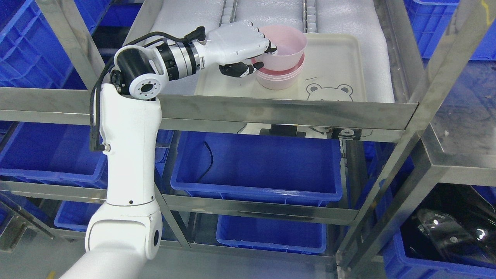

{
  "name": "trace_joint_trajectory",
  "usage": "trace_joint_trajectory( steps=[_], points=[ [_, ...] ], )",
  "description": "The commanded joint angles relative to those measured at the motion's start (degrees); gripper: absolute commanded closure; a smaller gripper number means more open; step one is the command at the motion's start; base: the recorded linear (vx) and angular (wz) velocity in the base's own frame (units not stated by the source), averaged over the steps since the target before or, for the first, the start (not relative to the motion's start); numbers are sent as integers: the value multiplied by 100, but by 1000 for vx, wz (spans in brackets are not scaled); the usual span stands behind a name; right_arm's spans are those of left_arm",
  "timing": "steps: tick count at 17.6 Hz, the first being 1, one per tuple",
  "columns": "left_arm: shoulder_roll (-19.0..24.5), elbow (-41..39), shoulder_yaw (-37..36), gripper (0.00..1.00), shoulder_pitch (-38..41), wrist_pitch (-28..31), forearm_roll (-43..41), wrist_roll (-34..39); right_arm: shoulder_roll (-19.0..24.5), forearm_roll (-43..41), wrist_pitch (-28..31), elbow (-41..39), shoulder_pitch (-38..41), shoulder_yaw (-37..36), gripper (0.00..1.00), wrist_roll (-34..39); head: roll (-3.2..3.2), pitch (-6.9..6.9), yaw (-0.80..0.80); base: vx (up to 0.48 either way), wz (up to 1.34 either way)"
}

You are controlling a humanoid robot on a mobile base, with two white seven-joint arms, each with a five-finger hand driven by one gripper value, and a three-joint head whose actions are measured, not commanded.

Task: Stack pink IKEA bowl on shelf middle layer
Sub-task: 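Lower the bowl into the other pink bowl and release it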

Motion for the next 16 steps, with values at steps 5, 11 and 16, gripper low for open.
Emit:
trace_joint_trajectory(
  steps=[5,11,16],
  points=[
    [84,269,91,24,-42,3,-50,3,-100,0,19,-100,133,0,0,1,0,0,0,1,-5],
    [84,374,425,15,-25,3,1783,188,-100,0,19,-100,133,0,0,1,0,0,0,1,6],
    [84,454,102,14,28,3,3699,783,-100,0,19,-100,133,0,0,1,0,0,0,-6,3]
  ],
)
